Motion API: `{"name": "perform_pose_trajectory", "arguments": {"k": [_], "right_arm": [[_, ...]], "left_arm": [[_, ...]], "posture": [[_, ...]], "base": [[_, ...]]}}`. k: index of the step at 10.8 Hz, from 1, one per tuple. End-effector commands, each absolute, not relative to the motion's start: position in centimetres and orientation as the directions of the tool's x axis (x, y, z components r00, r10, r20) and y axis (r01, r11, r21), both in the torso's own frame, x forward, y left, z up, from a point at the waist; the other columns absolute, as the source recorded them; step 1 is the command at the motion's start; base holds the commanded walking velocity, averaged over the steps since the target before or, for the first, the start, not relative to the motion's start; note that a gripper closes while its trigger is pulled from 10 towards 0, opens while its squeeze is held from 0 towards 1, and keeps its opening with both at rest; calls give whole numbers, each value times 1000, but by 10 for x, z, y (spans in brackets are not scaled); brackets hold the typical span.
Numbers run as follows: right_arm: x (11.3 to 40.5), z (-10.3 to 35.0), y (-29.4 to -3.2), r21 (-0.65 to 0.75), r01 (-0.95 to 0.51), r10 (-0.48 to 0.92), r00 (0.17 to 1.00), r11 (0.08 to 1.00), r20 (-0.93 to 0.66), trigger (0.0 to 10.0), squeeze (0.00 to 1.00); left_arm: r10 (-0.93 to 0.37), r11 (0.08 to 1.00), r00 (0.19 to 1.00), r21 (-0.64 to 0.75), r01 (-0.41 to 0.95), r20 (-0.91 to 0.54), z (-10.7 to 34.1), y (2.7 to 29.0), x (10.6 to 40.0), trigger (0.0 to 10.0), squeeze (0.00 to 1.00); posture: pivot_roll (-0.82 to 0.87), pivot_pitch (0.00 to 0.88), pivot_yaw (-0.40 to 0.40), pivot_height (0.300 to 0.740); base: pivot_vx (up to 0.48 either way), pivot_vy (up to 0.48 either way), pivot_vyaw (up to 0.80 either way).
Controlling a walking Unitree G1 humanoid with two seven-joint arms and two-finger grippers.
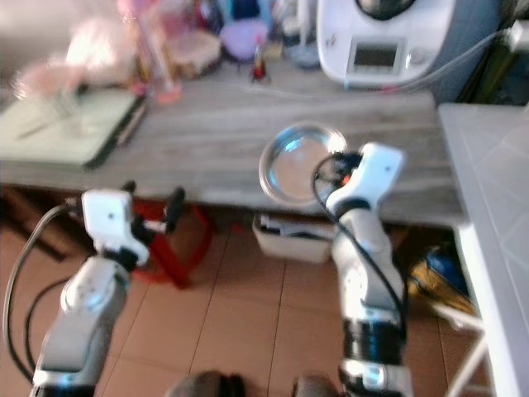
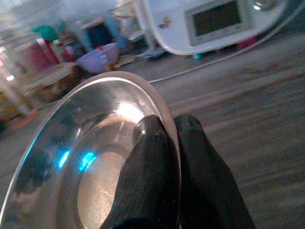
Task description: Setting the table
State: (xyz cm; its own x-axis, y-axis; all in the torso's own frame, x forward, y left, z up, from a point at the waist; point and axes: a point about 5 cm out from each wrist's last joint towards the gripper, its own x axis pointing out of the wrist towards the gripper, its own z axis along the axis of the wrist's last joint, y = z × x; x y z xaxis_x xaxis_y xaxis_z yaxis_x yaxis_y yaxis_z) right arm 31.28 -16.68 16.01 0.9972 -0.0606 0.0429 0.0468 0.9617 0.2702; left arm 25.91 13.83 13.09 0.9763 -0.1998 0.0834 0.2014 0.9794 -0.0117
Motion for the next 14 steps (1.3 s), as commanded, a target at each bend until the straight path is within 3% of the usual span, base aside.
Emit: {"name": "perform_pose_trajectory", "arguments": {"k": [1,2,7,10,14], "right_arm": [[315,157,-172,286,85,-92,996,954,12,6314,0],[318,150,-170,309,88,-78,996,947,-46,10000,0],[330,129,-152,335,74,-4,979,939,-204,10000,0],[341,132,-155,282,103,-53,982,954,-179,10000,0],[356,136,-146,398,134,-65,981,908,-184,10000,0]], "left_arm": [[-217,976,973,-14,218,80,131,136,258,10000,0],[-209,978,975,-9,210,78,131,137,258,10000,0],[-185,983,980,-3,186,72,131,138,259,10000,0],[-183,983,981,2,183,71,131,140,257,10000,0],[-192,981,979,0,193,64,130,137,256,10000,0]], "posture": [[-33,71,93,740],[-33,71,94,740],[-24,72,95,740],[-10,73,89,740],[-10,77,94,740]], "base": [[364,311,0],[307,371,0],[0,0,0],[0,0,0],[0,0,0]]}}
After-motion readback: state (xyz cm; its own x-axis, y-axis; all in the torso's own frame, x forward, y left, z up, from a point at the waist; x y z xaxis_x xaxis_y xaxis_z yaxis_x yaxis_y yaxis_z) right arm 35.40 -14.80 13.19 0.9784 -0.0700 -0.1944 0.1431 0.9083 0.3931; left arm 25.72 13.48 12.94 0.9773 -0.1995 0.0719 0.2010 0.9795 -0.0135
